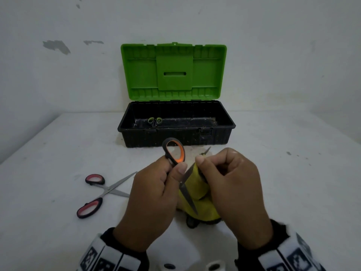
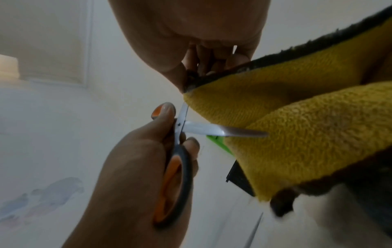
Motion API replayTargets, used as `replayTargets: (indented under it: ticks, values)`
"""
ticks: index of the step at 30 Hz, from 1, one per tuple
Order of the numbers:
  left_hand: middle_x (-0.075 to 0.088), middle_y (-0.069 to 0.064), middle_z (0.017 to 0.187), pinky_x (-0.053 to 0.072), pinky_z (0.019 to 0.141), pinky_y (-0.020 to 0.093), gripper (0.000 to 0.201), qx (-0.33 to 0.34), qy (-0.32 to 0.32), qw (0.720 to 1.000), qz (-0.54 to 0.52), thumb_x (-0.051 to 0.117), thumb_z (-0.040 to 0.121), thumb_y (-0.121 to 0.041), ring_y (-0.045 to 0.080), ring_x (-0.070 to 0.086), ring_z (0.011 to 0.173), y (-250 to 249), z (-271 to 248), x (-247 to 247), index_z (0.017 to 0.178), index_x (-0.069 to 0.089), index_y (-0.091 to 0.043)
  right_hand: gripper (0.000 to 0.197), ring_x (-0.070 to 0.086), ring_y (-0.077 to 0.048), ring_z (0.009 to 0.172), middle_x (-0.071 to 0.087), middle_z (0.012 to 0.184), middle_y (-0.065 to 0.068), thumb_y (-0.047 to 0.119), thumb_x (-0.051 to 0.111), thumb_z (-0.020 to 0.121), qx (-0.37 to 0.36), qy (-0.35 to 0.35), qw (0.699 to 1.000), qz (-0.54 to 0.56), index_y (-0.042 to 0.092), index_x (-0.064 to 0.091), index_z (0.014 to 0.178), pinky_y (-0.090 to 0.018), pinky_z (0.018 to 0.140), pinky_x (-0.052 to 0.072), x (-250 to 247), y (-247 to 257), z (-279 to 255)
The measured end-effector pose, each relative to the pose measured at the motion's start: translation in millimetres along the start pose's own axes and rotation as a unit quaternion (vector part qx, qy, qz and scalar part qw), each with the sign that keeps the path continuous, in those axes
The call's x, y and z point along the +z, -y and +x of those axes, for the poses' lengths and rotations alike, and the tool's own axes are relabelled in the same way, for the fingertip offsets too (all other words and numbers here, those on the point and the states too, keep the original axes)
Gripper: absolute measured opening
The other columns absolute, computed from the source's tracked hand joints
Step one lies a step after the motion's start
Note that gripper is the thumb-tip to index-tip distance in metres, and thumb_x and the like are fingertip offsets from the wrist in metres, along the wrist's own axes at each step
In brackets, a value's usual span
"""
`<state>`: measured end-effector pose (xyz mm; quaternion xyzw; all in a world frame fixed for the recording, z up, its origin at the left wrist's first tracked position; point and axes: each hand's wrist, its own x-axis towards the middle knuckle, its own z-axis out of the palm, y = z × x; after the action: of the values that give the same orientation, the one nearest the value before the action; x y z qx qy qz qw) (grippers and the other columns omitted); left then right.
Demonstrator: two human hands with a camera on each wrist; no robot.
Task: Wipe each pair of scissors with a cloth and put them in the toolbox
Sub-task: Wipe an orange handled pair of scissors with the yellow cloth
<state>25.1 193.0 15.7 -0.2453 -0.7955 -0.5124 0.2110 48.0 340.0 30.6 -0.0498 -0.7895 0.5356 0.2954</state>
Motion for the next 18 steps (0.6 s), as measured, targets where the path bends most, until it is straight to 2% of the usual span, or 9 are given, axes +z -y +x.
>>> replayTargets:
  ticks: [4,6,8,9,11,12,13,15,18]
  values:
    - [0.054,0.005,0.056,0.046,0.046,0.037,0.034,-0.02,-0.004,0.999,-0.031,0.045,0.093,-0.046,0.017,0.054,0.044,-3.4,-0.6,3.9,0.066,0.047,-0.026,0.022,0.064,-0.008,0.059,0.069,0.064,0.002,0.031,0.073,0.086,0.019,-0.044,0.998,0.036,0.017,0.066,0.07,-0.02,0.055,0.052,-6.6,-2.9,13.3]
    - [0.053,0.008,0.054,0.047,0.047,0.045,0.034,-0.043,0.004,0.998,-0.046,0.046,0.091,-0.049,0.023,0.056,0.045,-5.2,0.4,2.9,0.068,0.049,-0.024,0.023,0.063,-0.008,0.057,0.068,0.063,0.001,0.03,0.072,0.087,0.016,-0.057,0.997,0.043,0.016,0.066,0.07,-0.016,0.053,0.049,-8.1,-1.0,13.8]
    - [0.051,0.009,0.051,0.047,0.048,0.048,0.037,-0.067,0.012,0.996,-0.062,0.048,0.092,-0.05,0.03,0.054,0.046,-5.5,2.1,0.4,0.069,0.05,-0.021,0.023,0.064,-0.01,0.059,0.068,0.063,0.002,0.028,0.073,0.086,0.007,-0.04,0.999,0.029,0.016,0.065,0.069,-0.018,0.054,0.049,-5.0,0.8,5.6]
    - [0.049,0.007,0.05,0.048,0.047,0.045,0.039,-0.076,0.014,0.995,-0.07,0.049,0.094,-0.049,0.027,0.051,0.045,-5.6,2.9,-0.8,0.068,0.049,-0.02,0.022,0.064,-0.01,0.06,0.068,0.064,0.003,0.028,0.073,0.086,0.006,-0.029,0.999,0.023,0.017,0.064,0.068,-0.019,0.055,0.05,-3.0,1.9,1.0]
    - [0.041,-0.001,0.048,0.042,0.043,0.029,0.042,-0.082,0.014,0.994,-0.077,0.05,0.094,-0.046,0.013,0.039,0.042,-7.2,3.6,-1.6,0.062,0.045,-0.02,0.022,0.065,-0.01,0.06,0.068,0.064,0.003,0.028,0.073,0.085,0.006,-0.019,1.0,0.019,0.018,0.064,0.068,-0.021,0.056,0.052,-2.1,1.2,-1.3]
    - [0.038,-0.004,0.048,0.036,0.042,0.024,0.041,-0.086,0.013,0.993,-0.078,0.049,0.091,-0.046,0.009,0.034,0.043,-8.2,3.6,-1.3,0.06,0.044,-0.02,0.023,0.064,-0.009,0.059,0.068,0.064,0.003,0.029,0.073,0.085,0.009,-0.022,0.999,0.024,0.017,0.065,0.068,-0.021,0.055,0.051,-3.1,-0.2,1.7]
    - [0.037,-0.005,0.048,0.035,0.043,0.026,0.04,-0.093,0.015,0.993,-0.076,0.049,0.089,-0.046,0.009,0.034,0.043,-9.0,3.5,-0.7,0.06,0.043,-0.018,0.023,0.063,-0.007,0.058,0.068,0.063,0.004,0.03,0.073,0.086,0.016,-0.028,0.999,0.033,0.016,0.065,0.068,-0.019,0.055,0.05,-4.4,-1.3,6.3]
    - [0.037,0.0,0.049,0.042,0.047,0.037,0.043,-0.117,0.027,0.989,-0.086,0.048,0.088,-0.048,0.022,0.042,0.044,-11.1,1.9,0.1,0.062,0.043,-0.014,0.026,0.057,-0.004,0.052,0.063,0.057,0.008,0.032,0.071,0.088,0.031,-0.048,0.997,0.049,0.016,0.065,0.068,-0.015,0.051,0.045,-8.6,-3.9,17.2]
    - [0.045,0.019,0.055,0.046,0.051,0.048,0.042,-0.17,0.033,0.978,-0.119,0.051,0.09,-0.046,0.042,0.051,0.053,-15.0,-1.2,-0.5,0.064,0.046,-0.013,0.027,0.053,-0.003,0.05,0.06,0.054,0.009,0.033,0.069,0.09,0.041,-0.079,0.995,0.054,0.017,0.065,0.068,-0.014,0.052,0.043,-16.8,-7.3,28.3]
